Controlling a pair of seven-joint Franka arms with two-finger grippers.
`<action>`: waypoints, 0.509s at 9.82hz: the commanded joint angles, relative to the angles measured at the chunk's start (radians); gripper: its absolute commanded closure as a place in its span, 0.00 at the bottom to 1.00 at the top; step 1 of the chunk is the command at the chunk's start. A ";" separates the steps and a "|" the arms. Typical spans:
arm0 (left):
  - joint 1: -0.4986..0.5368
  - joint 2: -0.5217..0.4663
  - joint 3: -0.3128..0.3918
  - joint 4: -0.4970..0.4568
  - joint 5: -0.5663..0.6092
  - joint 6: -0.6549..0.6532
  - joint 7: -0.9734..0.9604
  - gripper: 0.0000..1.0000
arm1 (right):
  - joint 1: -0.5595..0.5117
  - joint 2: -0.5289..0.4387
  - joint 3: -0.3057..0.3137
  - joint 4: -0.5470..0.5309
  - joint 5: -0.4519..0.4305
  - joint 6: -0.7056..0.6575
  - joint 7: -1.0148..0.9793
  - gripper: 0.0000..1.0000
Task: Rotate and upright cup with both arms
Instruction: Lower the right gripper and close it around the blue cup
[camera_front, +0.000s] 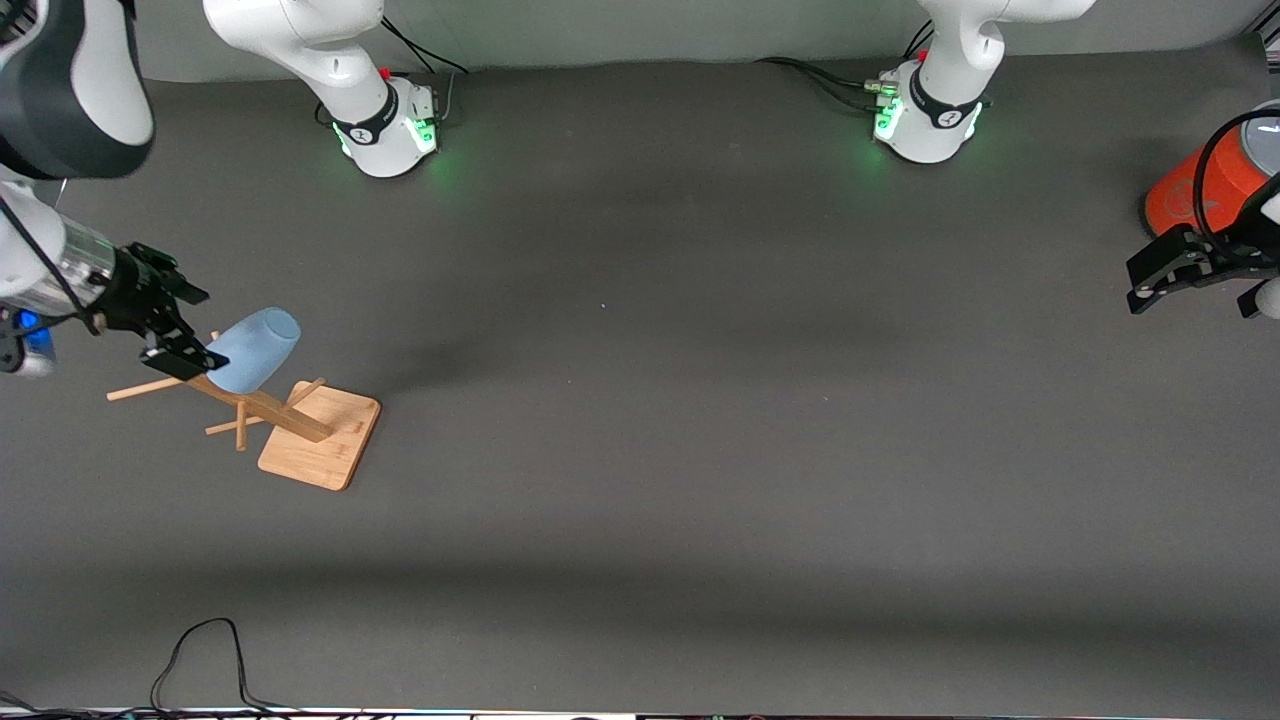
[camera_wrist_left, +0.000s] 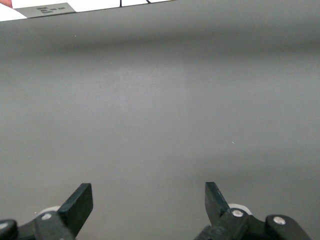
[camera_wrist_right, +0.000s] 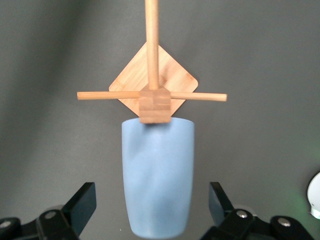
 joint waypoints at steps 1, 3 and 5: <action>-0.008 0.005 0.006 0.012 -0.005 0.005 0.014 0.00 | 0.007 -0.016 -0.002 -0.069 0.039 0.085 0.013 0.00; -0.008 0.003 0.006 0.012 -0.006 0.004 0.014 0.00 | 0.007 -0.014 -0.003 -0.120 0.053 0.137 -0.008 0.00; -0.010 0.003 0.004 0.012 -0.006 0.007 0.014 0.00 | 0.007 -0.011 -0.003 -0.137 0.053 0.140 -0.022 0.00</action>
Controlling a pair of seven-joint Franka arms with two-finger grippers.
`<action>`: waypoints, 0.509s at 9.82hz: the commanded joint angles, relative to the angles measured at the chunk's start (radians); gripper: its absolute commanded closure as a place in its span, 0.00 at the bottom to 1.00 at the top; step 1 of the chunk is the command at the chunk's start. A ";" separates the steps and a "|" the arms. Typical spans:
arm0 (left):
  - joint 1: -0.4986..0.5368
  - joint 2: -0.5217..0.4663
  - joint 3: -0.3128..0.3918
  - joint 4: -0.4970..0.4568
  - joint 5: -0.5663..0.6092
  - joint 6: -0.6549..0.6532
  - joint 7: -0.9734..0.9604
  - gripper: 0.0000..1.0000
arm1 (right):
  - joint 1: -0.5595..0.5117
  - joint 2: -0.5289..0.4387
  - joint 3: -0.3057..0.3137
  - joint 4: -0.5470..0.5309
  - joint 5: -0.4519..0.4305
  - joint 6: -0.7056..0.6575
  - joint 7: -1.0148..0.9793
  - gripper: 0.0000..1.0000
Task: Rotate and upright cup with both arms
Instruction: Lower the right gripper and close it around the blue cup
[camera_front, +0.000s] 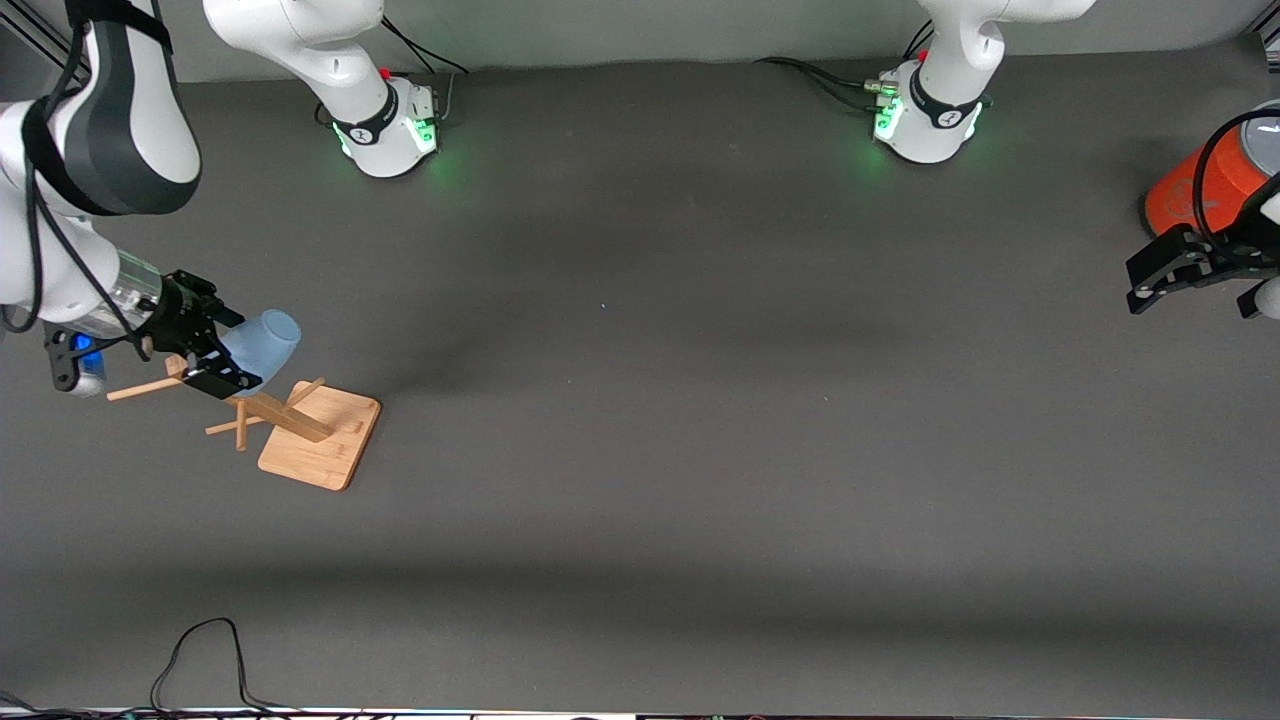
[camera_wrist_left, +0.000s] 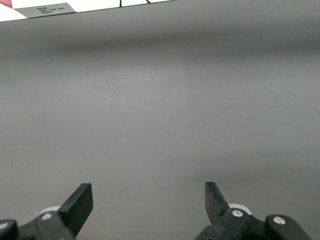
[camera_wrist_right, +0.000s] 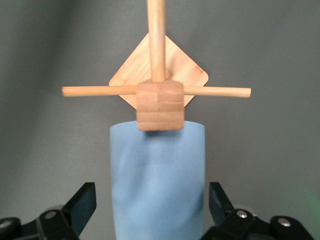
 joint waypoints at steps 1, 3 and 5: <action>-0.010 0.002 0.005 0.012 -0.033 0.005 0.014 0.00 | 0.005 -0.015 -0.004 -0.024 0.023 0.021 -0.019 0.00; -0.010 0.002 0.003 0.013 -0.049 0.017 0.014 0.00 | 0.005 -0.015 -0.004 -0.025 0.023 0.019 -0.019 0.01; -0.008 0.002 -0.003 0.013 -0.049 0.021 0.014 0.00 | 0.005 -0.015 -0.004 -0.034 0.023 0.019 -0.019 0.20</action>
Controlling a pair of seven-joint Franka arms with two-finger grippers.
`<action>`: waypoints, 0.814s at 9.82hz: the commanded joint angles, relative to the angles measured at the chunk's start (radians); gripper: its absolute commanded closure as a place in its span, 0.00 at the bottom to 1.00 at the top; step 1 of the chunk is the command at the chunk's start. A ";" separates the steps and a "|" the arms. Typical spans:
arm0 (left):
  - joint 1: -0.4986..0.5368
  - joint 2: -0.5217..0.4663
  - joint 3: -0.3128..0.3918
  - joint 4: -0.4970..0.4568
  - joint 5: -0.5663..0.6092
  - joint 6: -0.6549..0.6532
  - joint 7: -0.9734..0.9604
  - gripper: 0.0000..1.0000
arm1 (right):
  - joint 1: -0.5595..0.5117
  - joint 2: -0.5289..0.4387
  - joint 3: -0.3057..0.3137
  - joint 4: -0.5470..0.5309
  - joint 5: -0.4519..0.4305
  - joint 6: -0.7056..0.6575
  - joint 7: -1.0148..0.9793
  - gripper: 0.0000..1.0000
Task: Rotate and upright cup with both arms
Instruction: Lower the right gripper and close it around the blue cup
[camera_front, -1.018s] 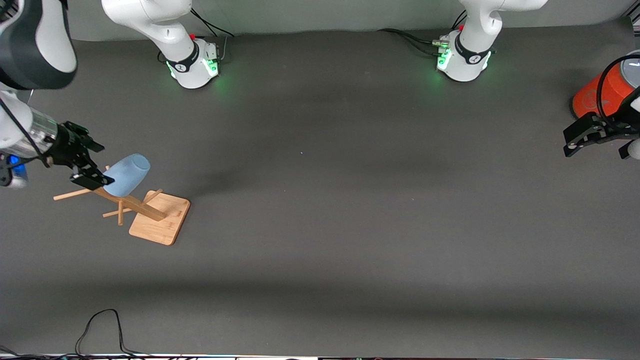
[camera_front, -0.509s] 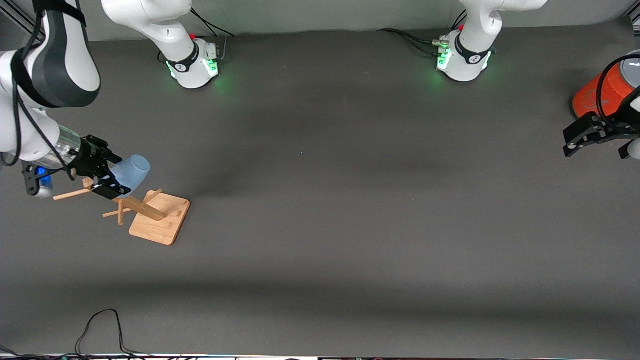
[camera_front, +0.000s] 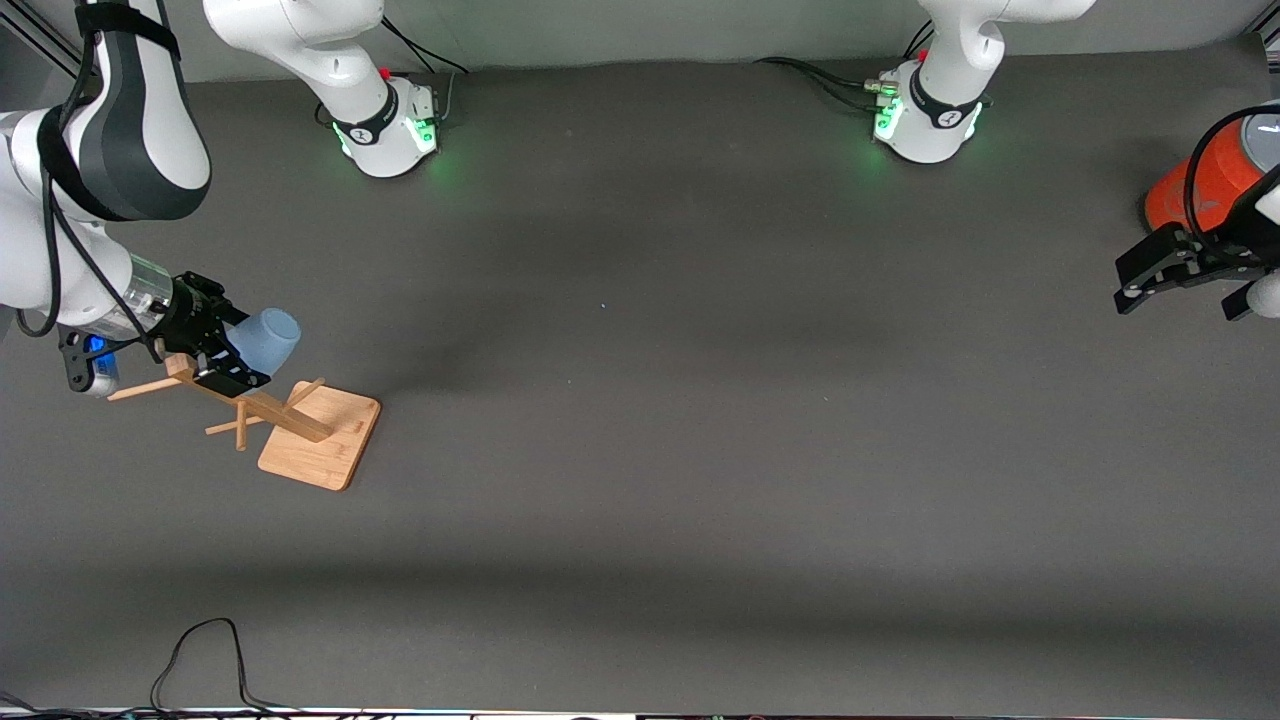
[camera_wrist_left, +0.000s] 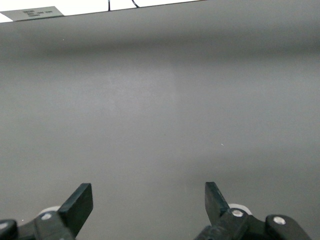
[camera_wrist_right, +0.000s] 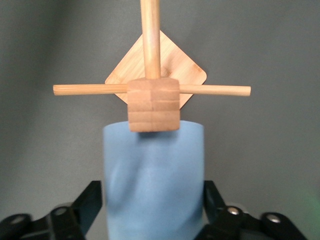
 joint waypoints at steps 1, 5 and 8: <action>-0.006 0.003 0.005 0.013 -0.011 0.008 0.014 0.00 | 0.005 -0.015 -0.004 -0.018 0.022 0.008 -0.019 0.25; -0.006 0.003 0.007 0.012 -0.011 0.008 0.014 0.00 | 0.006 -0.030 0.004 -0.004 0.021 -0.004 -0.019 0.26; -0.008 0.006 0.007 0.012 -0.009 0.008 0.014 0.00 | 0.070 -0.045 0.004 0.049 0.022 -0.073 -0.005 0.26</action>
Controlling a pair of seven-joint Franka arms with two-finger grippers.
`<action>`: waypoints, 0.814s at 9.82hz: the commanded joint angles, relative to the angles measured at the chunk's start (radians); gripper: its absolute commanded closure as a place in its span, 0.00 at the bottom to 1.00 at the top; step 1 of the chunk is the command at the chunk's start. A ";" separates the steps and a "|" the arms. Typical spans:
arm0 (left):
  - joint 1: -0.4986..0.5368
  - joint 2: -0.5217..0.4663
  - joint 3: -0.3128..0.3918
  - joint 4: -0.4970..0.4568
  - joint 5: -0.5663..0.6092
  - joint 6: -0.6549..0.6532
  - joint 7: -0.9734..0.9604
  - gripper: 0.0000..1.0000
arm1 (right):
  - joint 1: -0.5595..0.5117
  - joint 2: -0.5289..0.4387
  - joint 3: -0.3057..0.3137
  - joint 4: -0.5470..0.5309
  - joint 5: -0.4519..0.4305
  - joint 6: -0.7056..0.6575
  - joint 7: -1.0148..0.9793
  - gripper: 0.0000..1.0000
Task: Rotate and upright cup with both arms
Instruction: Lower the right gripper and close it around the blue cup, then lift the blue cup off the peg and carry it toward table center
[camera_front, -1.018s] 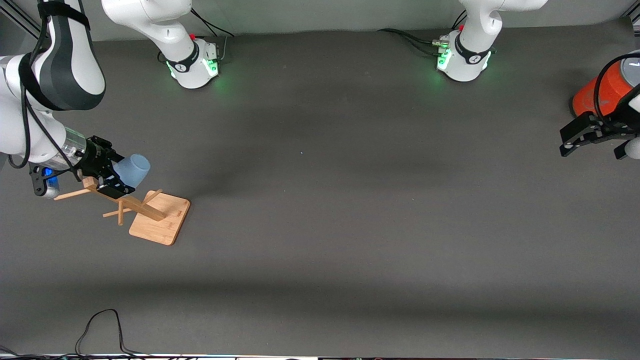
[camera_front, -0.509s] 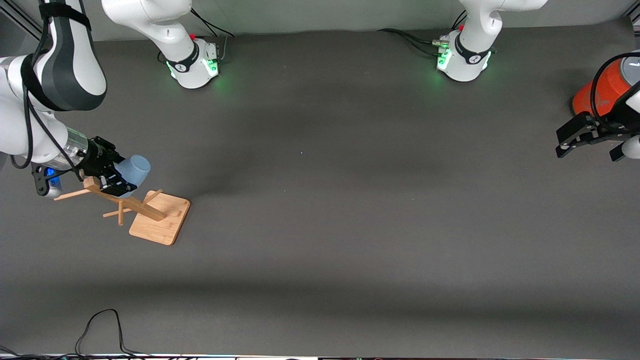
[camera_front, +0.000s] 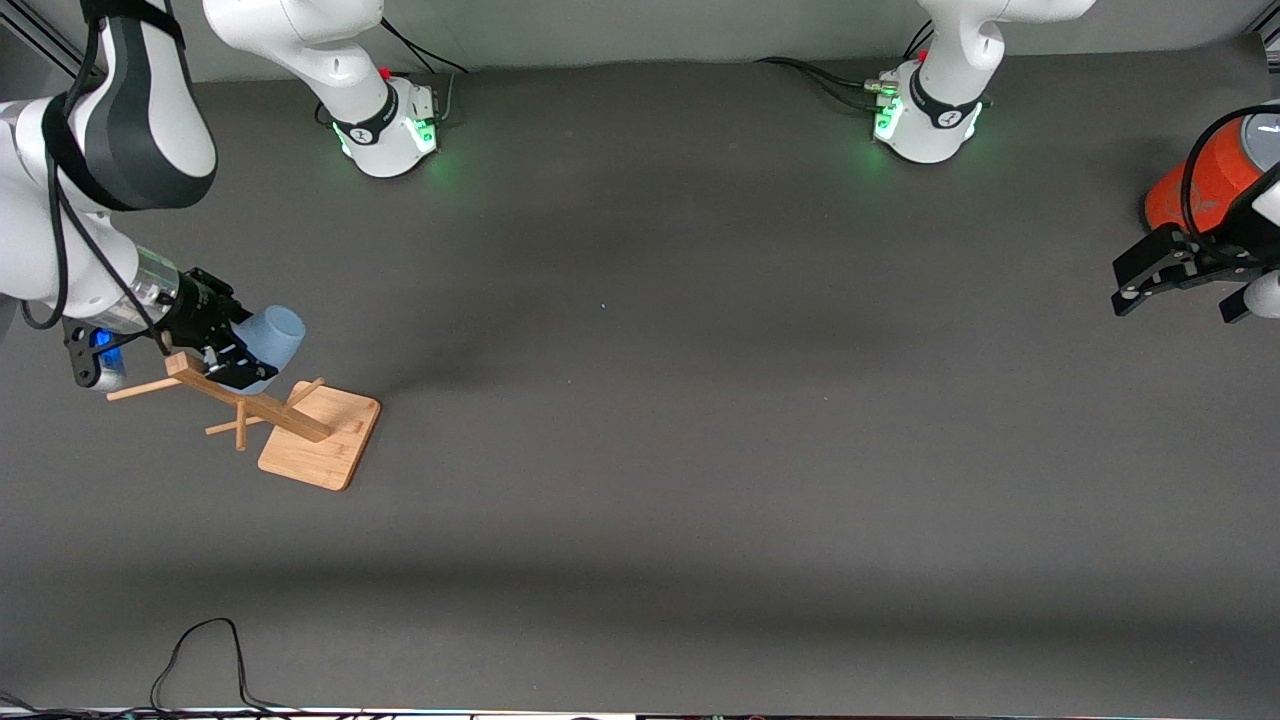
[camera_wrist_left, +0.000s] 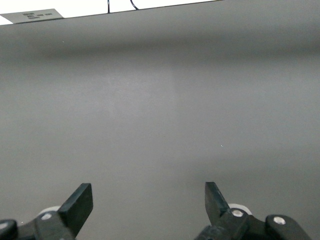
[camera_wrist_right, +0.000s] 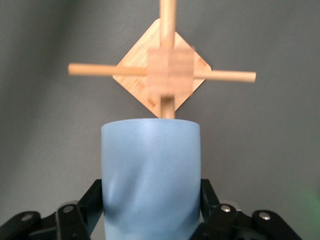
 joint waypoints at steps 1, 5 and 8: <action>-0.008 0.006 0.007 0.012 -0.009 0.010 0.012 0.00 | 0.056 -0.035 -0.003 0.037 0.019 -0.064 0.002 0.26; -0.008 0.006 0.007 0.010 -0.009 0.012 0.012 0.00 | 0.194 -0.093 -0.003 0.060 0.017 -0.121 0.072 0.26; -0.009 0.006 0.007 0.010 -0.010 0.028 0.012 0.00 | 0.374 -0.069 -0.003 0.065 0.004 -0.073 0.339 0.26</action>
